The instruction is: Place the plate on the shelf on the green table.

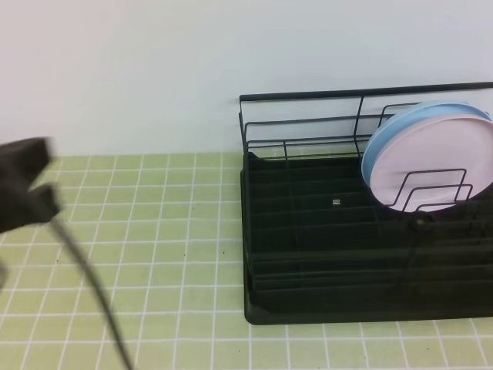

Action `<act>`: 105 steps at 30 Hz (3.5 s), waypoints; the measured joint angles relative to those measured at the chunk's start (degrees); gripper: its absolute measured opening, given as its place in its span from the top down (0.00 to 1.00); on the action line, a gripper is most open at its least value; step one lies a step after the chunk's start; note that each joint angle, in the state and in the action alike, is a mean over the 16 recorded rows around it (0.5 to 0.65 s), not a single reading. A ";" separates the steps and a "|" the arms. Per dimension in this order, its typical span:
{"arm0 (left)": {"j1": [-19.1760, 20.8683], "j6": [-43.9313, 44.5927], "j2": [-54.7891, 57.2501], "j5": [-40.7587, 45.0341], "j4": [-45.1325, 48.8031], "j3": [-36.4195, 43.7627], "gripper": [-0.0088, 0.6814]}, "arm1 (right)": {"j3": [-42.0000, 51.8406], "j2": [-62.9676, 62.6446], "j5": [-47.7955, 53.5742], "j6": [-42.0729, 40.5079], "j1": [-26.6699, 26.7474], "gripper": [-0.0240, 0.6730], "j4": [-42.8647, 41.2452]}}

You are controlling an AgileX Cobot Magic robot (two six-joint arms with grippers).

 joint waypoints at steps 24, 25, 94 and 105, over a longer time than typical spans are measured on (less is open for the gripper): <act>12.73 -18.77 -45.20 1.36 16.09 40.25 0.99 | 0.00 0.00 0.20 0.00 0.00 0.97 0.00; 12.75 -19.13 -45.86 1.87 16.74 40.75 0.99 | 0.00 0.00 0.29 0.00 0.00 0.97 0.00; 12.77 -20.56 -47.40 5.01 21.15 41.50 0.99 | 19.81 -14.35 4.68 19.33 -9.87 0.97 -23.67; 12.77 -20.56 -47.40 5.01 21.15 41.50 0.99 | 19.82 -14.35 4.78 19.33 -13.82 0.97 -23.46</act>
